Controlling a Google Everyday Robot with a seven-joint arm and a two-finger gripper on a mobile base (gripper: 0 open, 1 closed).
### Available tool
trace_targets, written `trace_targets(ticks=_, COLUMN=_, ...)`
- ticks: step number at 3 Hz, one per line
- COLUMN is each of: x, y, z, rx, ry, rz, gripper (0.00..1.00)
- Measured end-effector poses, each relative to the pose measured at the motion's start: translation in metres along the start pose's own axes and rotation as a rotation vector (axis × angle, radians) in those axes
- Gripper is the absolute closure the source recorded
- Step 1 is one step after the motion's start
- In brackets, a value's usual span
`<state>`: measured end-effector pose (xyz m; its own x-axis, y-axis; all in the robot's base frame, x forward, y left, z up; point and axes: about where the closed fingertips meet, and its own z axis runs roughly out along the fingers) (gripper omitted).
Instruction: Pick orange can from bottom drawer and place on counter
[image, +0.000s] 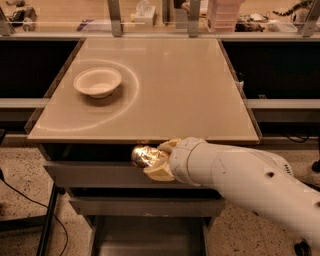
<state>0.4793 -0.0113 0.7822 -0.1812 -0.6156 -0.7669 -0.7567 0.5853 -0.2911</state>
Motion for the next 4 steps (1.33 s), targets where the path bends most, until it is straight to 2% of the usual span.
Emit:
trace_targets(ticks=1, x=0.012, y=0.010, z=-0.004, rx=-0.006, ry=0.017, rz=0.035, gripper=1.00)
trace_targets(ticks=2, x=0.013, y=0.019, z=-0.025, rx=0.031, ry=0.034, rz=0.056, gripper=1.00)
trace_targets(ticks=3, x=-0.010, y=0.009, z=-0.049, rx=0.093, ry=0.042, rz=-0.010, gripper=1.00)
trace_targets(ticks=4, x=-0.043, y=-0.003, z=-0.063, rx=0.131, ry=0.036, rz=-0.110, gripper=1.00)
